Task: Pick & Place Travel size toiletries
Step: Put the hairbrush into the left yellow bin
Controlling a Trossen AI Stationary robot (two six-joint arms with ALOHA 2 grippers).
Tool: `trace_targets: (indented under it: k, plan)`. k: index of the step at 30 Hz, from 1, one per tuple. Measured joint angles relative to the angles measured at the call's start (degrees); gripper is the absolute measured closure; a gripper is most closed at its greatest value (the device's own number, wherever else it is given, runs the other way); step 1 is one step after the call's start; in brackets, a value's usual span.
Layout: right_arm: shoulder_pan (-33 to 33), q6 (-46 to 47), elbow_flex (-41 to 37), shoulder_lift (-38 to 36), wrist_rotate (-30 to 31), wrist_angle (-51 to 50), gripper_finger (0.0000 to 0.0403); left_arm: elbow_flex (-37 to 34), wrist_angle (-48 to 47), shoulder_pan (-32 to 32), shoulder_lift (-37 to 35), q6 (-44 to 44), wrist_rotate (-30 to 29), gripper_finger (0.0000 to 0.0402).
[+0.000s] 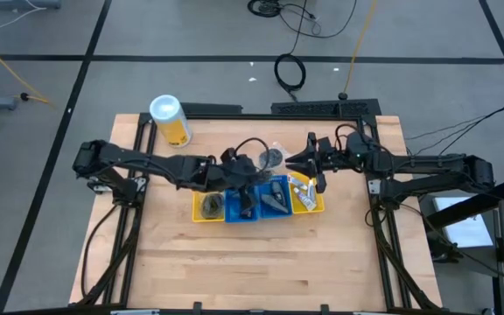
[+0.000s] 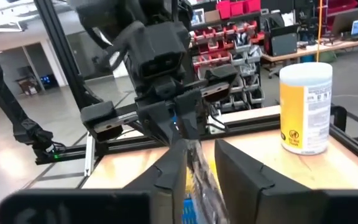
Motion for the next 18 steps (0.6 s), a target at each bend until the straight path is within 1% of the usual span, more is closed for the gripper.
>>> trace_targets:
  k: [3,8,12,18]
  plan:
    - [0.0,-0.44,0.0,0.0,0.0,-1.21,0.0309,0.0,-6.22,-0.89,0.0,-3.28,-1.58,0.04]
    - [-0.02,-0.9,0.0,0.0,0.04,-2.54,0.0293,0.0,-15.3,-2.37,-0.12,-11.8,-4.25,0.0401]
    - [-0.02,-0.9,0.0,0.0,0.07,-2.71,0.0289,0.0,-22.14,-3.59,-0.63,-19.02,-5.55,0.0401]
    - [-0.02,-1.51,0.0,0.0,0.11,-2.94,0.0289,0.02,-33.46,-5.12,-1.01,-29.3,-5.66,0.0401]
